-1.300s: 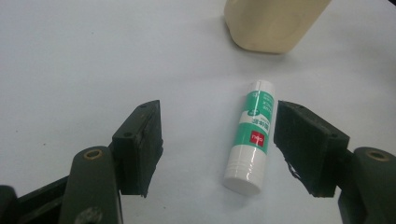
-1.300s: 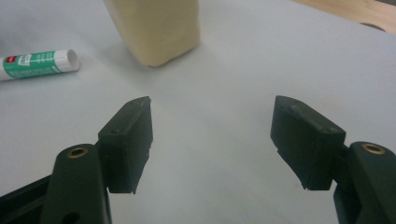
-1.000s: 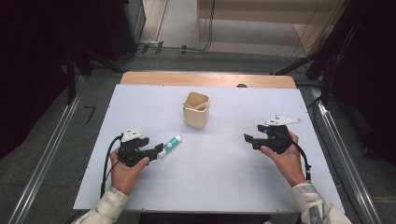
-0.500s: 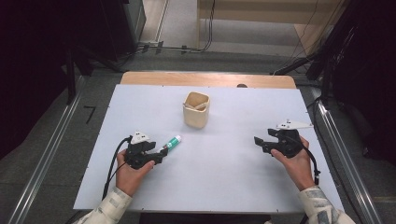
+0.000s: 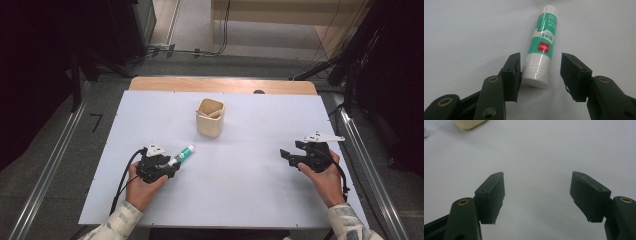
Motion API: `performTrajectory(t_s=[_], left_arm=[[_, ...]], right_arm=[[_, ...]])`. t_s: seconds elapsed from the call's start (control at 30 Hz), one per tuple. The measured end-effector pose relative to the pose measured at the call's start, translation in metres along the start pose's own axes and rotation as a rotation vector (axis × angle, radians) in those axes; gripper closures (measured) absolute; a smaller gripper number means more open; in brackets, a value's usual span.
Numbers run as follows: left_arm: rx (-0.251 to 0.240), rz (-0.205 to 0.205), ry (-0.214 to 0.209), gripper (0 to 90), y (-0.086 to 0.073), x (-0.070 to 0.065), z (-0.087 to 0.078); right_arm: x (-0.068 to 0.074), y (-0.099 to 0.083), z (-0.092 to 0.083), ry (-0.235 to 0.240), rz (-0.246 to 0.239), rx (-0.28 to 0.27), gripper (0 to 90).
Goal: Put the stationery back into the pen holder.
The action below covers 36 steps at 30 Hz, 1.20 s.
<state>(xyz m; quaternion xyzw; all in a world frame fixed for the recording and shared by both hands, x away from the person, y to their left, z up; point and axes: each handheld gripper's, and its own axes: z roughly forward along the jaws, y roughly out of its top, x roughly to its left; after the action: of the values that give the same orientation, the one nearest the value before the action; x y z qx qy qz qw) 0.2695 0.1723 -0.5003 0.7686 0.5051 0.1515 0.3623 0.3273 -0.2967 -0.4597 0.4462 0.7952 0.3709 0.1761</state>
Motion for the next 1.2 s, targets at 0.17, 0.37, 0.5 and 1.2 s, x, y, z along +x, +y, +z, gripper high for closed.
performTrajectory(t_s=[0.17, 0.37, 0.5, 1.2], left_arm=[[0.024, 0.022, 0.005, 54.0, -0.002, -0.002, 0.003], [0.024, 0.035, 0.026, 57.9, -0.002, -0.003, 0.003], [0.021, 0.046, 0.04, 61.2, -0.003, -0.004, 0.003], [0.009, 0.064, 0.044, 66.0, -0.001, -0.003, 0.0]], right_arm=[[-0.004, -0.006, -0.001, -0.008, 0.009, 0.013, 26.6], [-0.009, -0.012, -0.005, -0.021, 0.02, 0.021, 26.5], [-0.012, -0.017, -0.005, -0.024, 0.028, 0.029, 26.5], [-0.023, -0.028, -0.013, -0.038, 0.066, 0.024, 26.6]])
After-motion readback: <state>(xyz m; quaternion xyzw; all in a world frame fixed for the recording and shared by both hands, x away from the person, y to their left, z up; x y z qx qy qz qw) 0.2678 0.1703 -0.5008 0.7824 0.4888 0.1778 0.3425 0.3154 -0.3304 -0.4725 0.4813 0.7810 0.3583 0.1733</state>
